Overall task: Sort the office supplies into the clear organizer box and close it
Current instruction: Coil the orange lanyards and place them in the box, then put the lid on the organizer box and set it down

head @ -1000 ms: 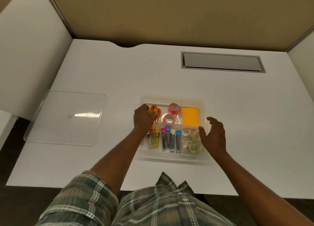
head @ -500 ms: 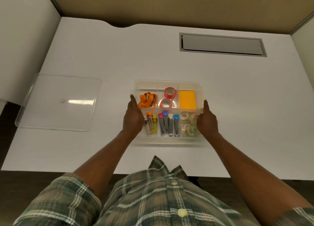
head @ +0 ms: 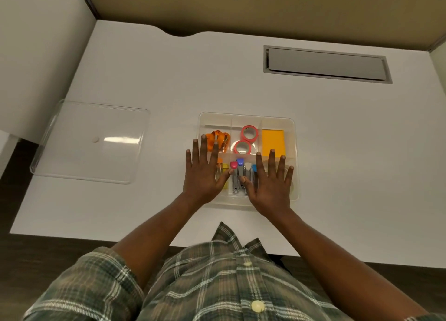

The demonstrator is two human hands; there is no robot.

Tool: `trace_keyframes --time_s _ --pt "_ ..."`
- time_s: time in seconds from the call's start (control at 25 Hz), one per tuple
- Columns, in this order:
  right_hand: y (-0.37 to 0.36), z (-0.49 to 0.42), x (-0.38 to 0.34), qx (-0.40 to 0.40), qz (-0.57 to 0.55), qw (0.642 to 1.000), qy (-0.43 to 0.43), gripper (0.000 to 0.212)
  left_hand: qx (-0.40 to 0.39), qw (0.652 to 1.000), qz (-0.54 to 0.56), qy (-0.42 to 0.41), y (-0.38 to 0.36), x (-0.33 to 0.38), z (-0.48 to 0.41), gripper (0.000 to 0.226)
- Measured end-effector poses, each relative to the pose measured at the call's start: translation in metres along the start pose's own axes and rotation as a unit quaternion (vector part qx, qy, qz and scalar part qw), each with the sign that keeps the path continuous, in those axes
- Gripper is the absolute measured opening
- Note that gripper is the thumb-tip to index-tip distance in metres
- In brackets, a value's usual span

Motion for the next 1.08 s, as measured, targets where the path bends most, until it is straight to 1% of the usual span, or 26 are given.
trace_keyframes --time_s 0.04,0.08,0.16,0.2,0.28,0.32,0.4,0.48,0.56,0.72,0.8,0.92,1.08 --pt "0.001 -0.001 -0.001 0.000 0.001 1.000 0.007 0.083 0.006 1.000 0.029 0.004 0.004 -0.003 -0.002 0.086" --pt "0.000 -0.002 -0.006 -0.005 0.000 1.000 0.021 0.084 0.014 0.998 0.056 0.027 0.009 -0.014 -0.003 0.082" --pt "-0.003 -0.003 -0.015 -0.022 0.002 0.998 0.055 0.084 0.030 0.988 0.086 0.122 0.014 -0.054 -0.003 0.074" --pt "-0.006 -0.004 -0.021 -0.029 0.008 0.997 0.075 0.084 0.032 0.980 0.078 0.178 0.014 -0.081 0.001 0.070" --pt "-0.010 -0.005 -0.028 -0.034 0.019 0.994 0.098 0.084 0.021 0.962 -0.004 0.274 0.014 -0.132 0.011 0.066" --pt "-0.012 -0.005 -0.029 -0.033 0.020 0.994 0.102 0.084 -0.003 0.949 -0.050 0.310 0.013 -0.155 0.017 0.065" --pt "-0.013 -0.005 -0.030 -0.032 0.016 0.994 0.102 0.082 -0.056 0.928 -0.089 0.359 0.007 -0.188 0.028 0.054" --pt "-0.013 -0.004 -0.030 -0.032 0.014 0.994 0.103 0.081 -0.068 0.923 -0.086 0.370 0.004 -0.203 0.032 0.034" --pt "-0.013 -0.005 -0.030 -0.031 0.014 0.994 0.105 0.081 -0.065 0.926 -0.073 0.365 0.004 -0.208 0.030 0.021" --pt "-0.014 -0.004 -0.029 -0.033 0.013 0.994 0.101 0.079 -0.087 0.928 -0.037 0.361 0.004 -0.207 0.026 0.024" --pt "-0.014 -0.005 -0.029 -0.035 0.009 0.994 0.100 0.079 -0.078 0.934 -0.040 0.348 0.012 -0.201 0.024 0.023" --pt "-0.015 -0.006 -0.027 -0.040 0.006 0.994 0.098 0.079 -0.002 0.944 -0.063 0.323 0.049 -0.181 0.016 0.022" --pt "-0.012 -0.009 -0.027 -0.057 -0.031 0.995 0.080 0.083 0.137 0.949 -0.119 0.259 0.123 -0.141 -0.001 0.017"
Point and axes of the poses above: each hand's wrist, its own z-axis away from the middle knuckle, its own y-axis out of the back of the hand, x = y × z, the point moved 9 cm from there along -z, towards the middle knuckle, and after that the axes turned 15 degrees about -z, right-handed, at the moved point
